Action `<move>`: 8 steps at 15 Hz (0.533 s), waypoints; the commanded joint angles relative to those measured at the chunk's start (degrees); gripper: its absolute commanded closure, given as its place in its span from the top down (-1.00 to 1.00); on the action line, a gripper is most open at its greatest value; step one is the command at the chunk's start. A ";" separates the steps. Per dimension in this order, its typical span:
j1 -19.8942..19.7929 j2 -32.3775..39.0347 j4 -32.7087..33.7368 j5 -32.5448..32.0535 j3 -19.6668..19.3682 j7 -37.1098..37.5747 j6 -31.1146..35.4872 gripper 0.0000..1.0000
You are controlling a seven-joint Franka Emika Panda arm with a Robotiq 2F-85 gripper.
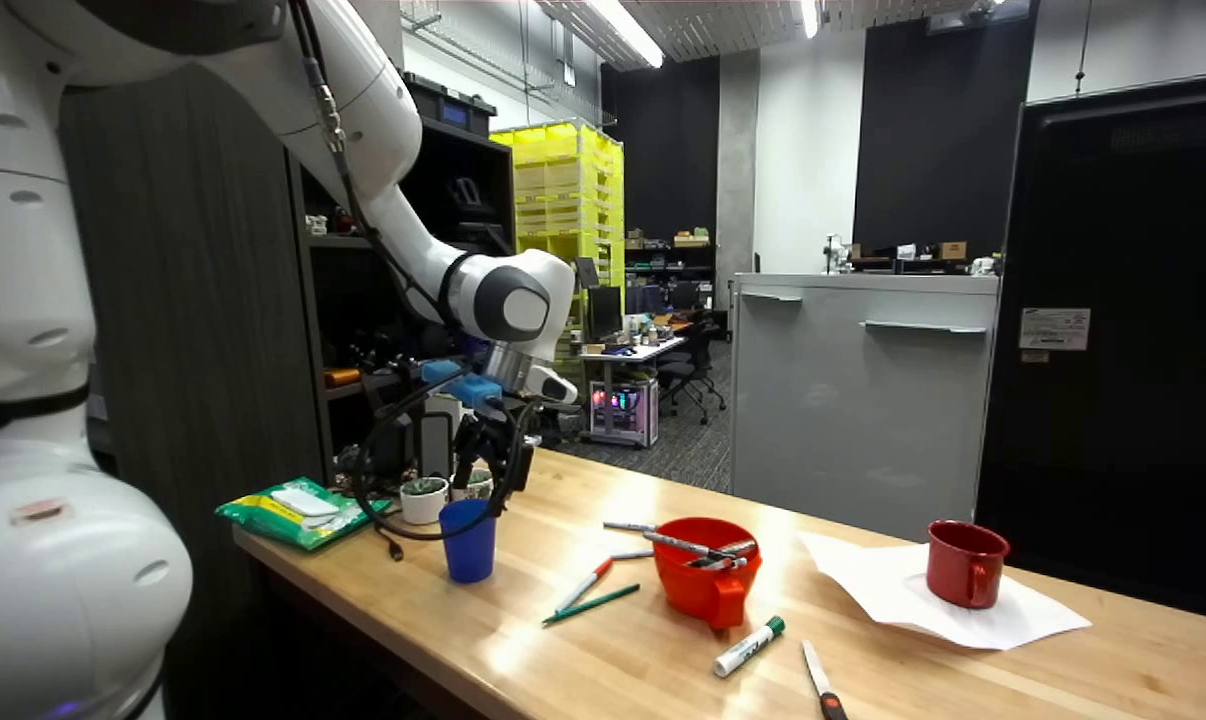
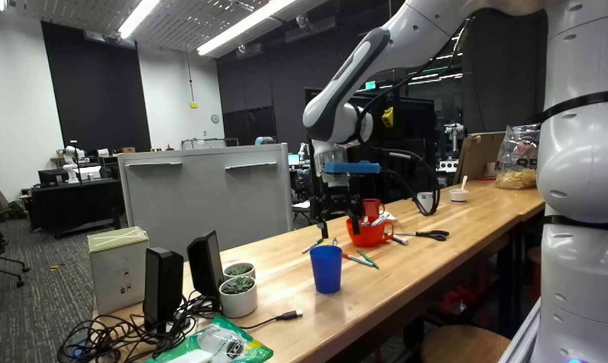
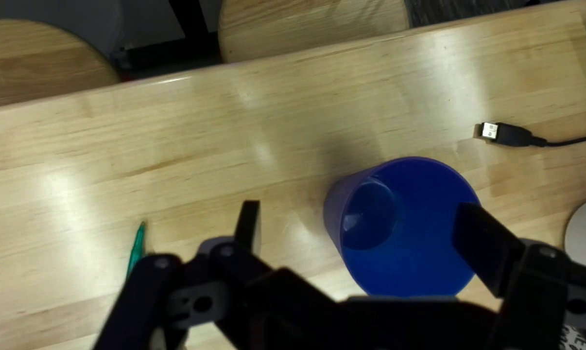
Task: Put the blue cup on the white napkin.
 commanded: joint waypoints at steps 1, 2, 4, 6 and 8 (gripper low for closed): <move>0.47 1.51 -0.81 0.46 0.32 2.15 2.10 1.00; 0.44 2.00 -1.01 0.64 0.27 2.34 2.62 1.00; 0.37 2.85 -1.35 0.89 0.16 2.37 3.20 1.00; 0.28 3.71 -1.79 1.11 0.04 2.26 3.96 1.00; 0.20 4.68 -1.96 1.26 -0.04 1.90 4.44 1.00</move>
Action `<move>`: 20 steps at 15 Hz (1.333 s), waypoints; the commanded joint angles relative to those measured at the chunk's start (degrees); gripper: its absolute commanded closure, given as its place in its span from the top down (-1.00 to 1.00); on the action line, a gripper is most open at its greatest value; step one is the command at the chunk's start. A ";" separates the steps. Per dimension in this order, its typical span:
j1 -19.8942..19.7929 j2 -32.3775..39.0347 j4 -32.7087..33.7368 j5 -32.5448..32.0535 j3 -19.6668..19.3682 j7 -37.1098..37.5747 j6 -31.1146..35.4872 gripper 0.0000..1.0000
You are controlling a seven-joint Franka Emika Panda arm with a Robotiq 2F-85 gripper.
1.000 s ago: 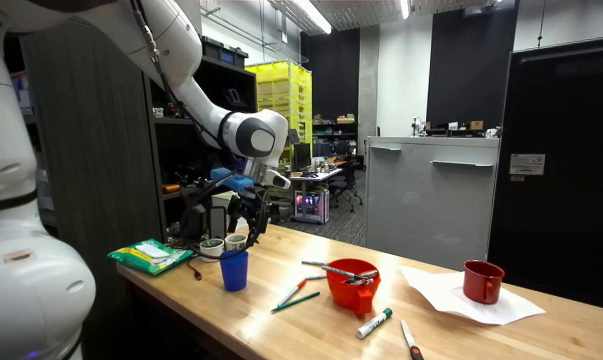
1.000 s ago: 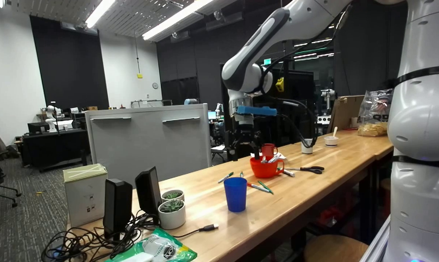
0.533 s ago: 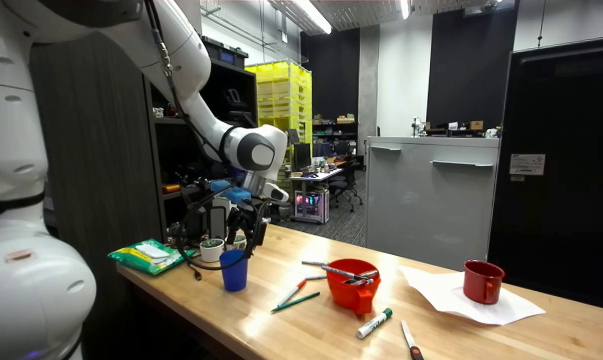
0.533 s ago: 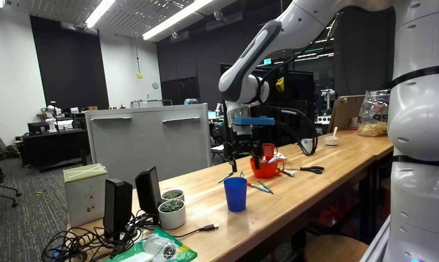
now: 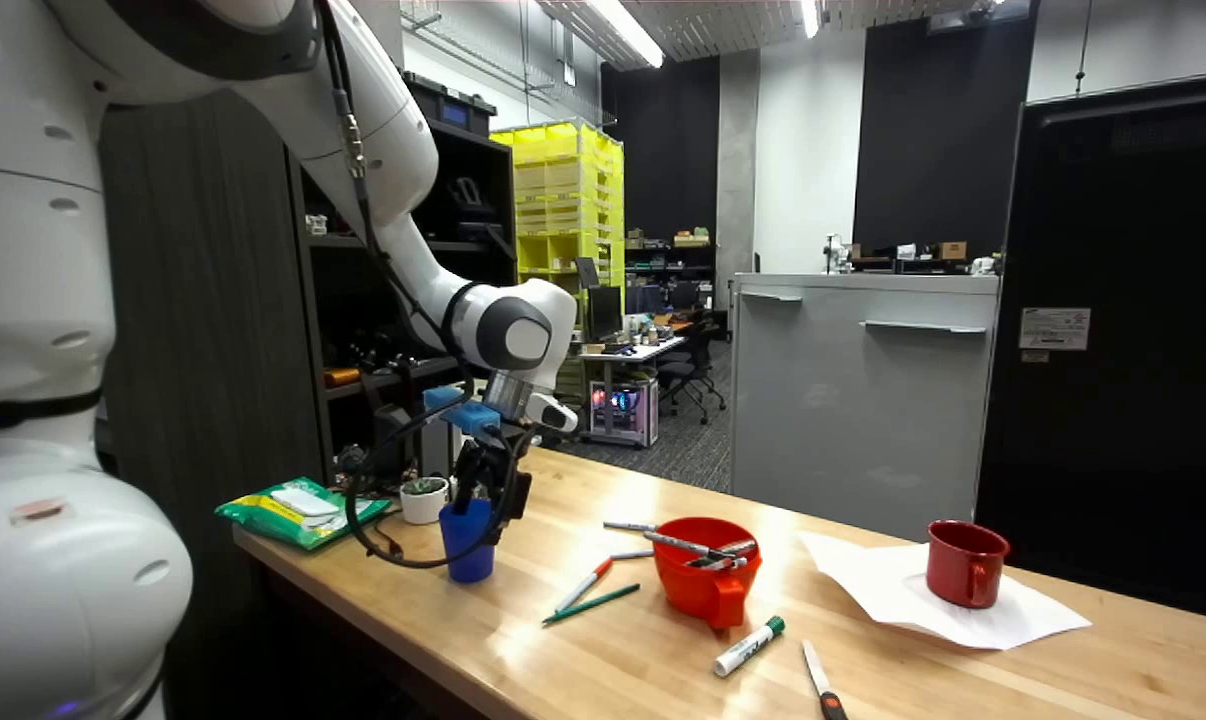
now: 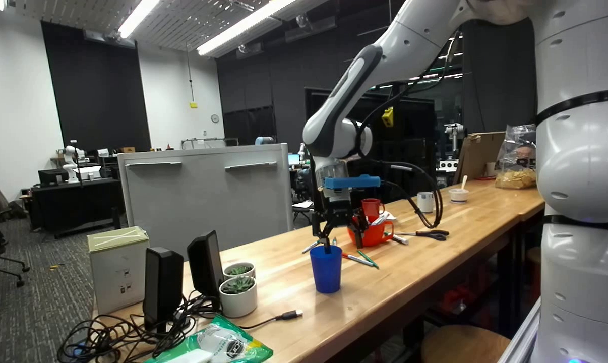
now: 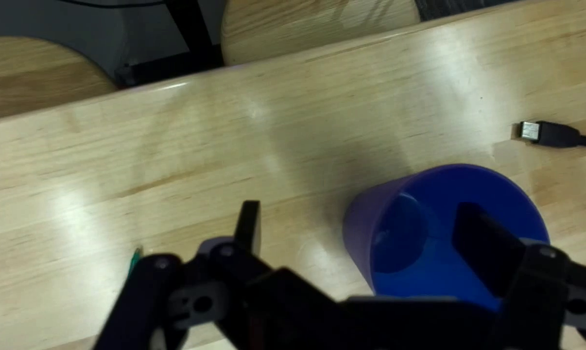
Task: Put the blue cup on the white napkin.
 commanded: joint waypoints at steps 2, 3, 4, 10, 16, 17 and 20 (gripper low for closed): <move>0.13 1.67 -0.80 1.40 -0.24 -0.18 1.31 0.48; 0.10 1.98 -0.74 1.39 -0.30 -0.24 1.29 0.36; 0.05 2.25 -0.64 1.42 -0.37 -0.37 1.19 0.22; 0.10 1.81 0.31 0.75 -0.42 -1.20 0.38 -0.71; 0.35 0.43 3.94 -1.44 -0.38 -1.54 -0.98 -0.97; 0.31 0.22 4.58 -1.83 -0.43 -1.74 -1.24 -0.97; 0.22 -0.58 6.81 -4.70 -0.63 -1.45 -2.98 -0.97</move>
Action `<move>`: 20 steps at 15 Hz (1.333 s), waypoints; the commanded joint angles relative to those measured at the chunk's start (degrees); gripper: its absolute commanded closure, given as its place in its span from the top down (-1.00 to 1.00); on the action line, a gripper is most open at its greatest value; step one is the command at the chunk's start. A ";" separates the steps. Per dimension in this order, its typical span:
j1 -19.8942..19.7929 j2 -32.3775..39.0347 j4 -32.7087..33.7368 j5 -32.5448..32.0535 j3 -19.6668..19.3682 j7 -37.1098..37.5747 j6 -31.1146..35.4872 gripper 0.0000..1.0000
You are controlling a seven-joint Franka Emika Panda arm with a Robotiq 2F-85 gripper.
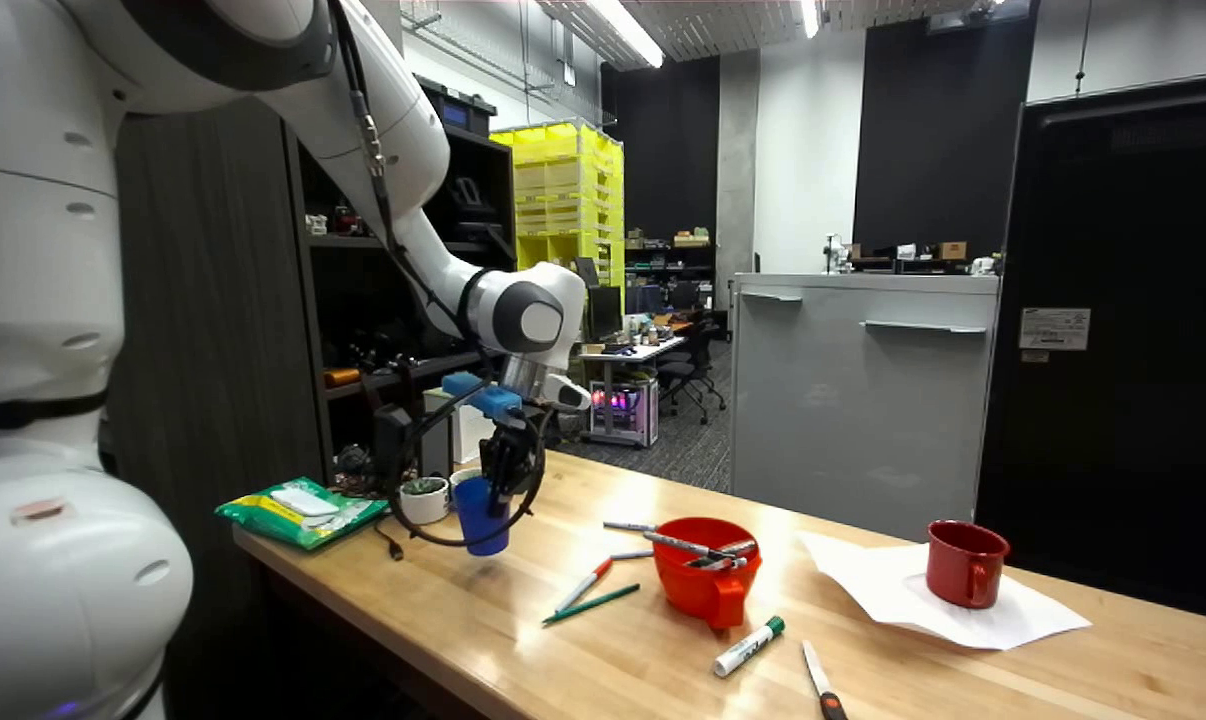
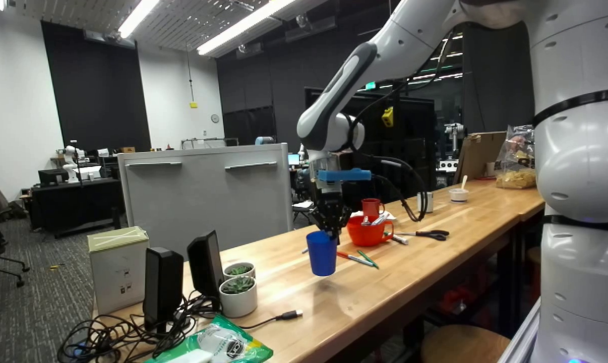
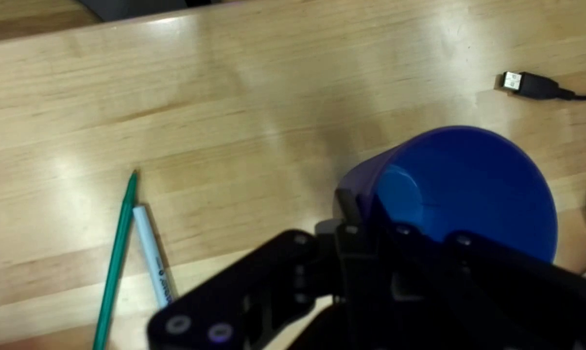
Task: Put the blue cup on the white napkin.
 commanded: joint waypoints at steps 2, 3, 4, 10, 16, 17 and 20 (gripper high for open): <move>0.10 -2.94 2.82 -4.95 -0.39 0.14 -4.22 -0.97; 0.05 -3.41 3.63 -6.26 -0.47 0.22 -5.28 -0.97; -0.01 -3.90 4.40 -7.35 -0.55 0.14 -6.39 -0.97; -0.19 -7.60 9.11 -11.79 -0.54 -0.59 -12.25 -0.97; -0.30 -4.77 8.68 -10.47 -0.65 -0.10 -9.92 -0.89; -0.29 -4.56 8.68 -10.47 -0.66 -0.10 -9.89 -0.89; -0.30 -4.53 8.69 -10.47 -0.68 -0.10 -9.89 -0.89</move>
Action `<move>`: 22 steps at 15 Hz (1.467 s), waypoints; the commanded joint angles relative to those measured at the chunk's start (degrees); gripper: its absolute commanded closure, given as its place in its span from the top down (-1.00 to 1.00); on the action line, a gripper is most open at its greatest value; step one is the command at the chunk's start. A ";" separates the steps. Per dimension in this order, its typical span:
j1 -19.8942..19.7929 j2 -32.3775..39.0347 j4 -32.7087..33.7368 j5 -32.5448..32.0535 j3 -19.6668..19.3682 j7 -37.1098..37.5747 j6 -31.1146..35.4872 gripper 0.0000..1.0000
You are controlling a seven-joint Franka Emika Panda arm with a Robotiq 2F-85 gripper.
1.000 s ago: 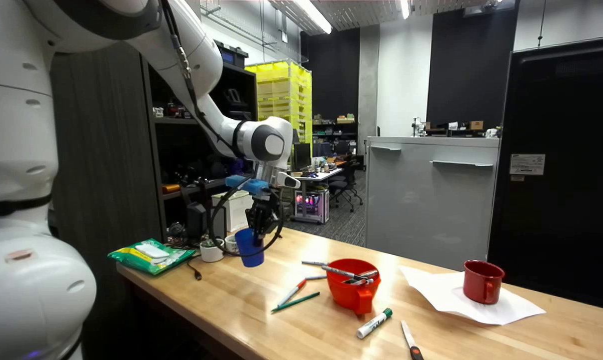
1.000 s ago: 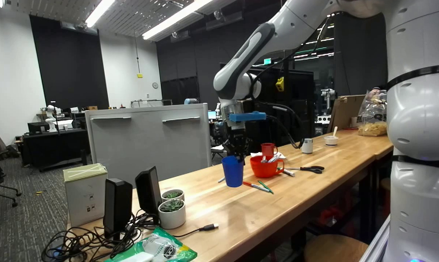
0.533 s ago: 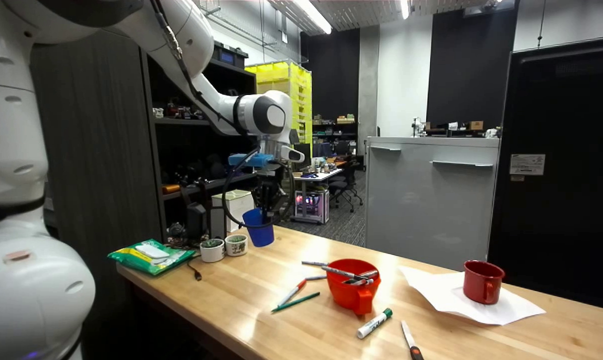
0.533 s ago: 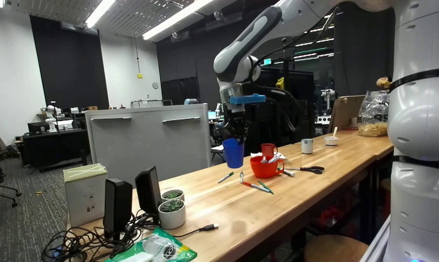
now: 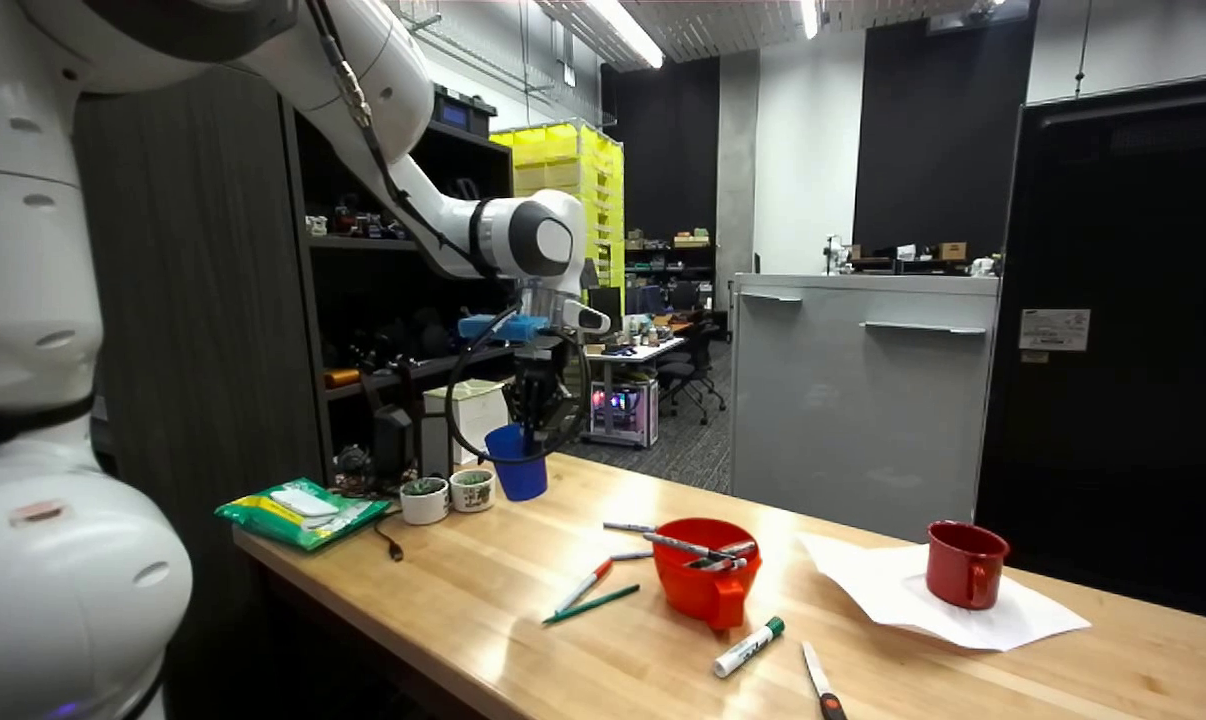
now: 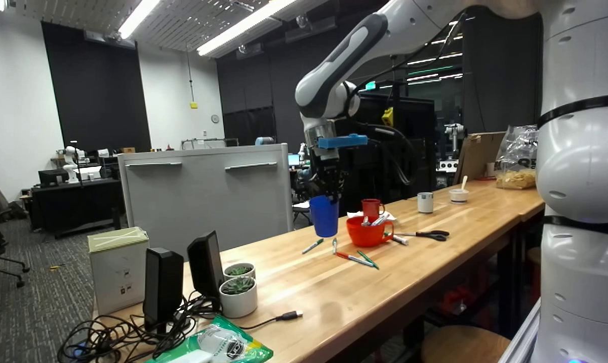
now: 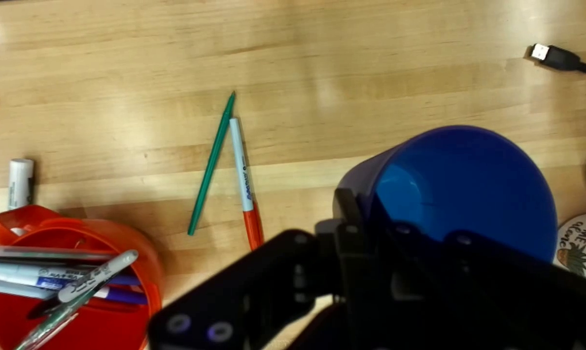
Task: Put the blue cup on the white napkin.
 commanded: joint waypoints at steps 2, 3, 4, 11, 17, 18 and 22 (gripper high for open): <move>-0.02 0.01 0.14 0.00 0.01 -0.02 -0.17 -0.89; -0.02 0.02 0.13 0.00 0.01 -0.02 -0.17 -0.97; -0.18 -0.15 0.35 -0.14 -0.15 0.11 -0.16 -0.97; -2.38 -1.68 2.04 -2.41 -2.29 0.17 -1.77 -0.97; -5.01 -3.25 4.32 -4.00 -4.74 0.20 -3.70 -0.97; -5.47 -3.51 4.74 -4.14 -5.11 0.28 -4.06 -0.97; -6.46 -2.73 5.40 -3.07 -5.97 -0.02 -3.11 -0.97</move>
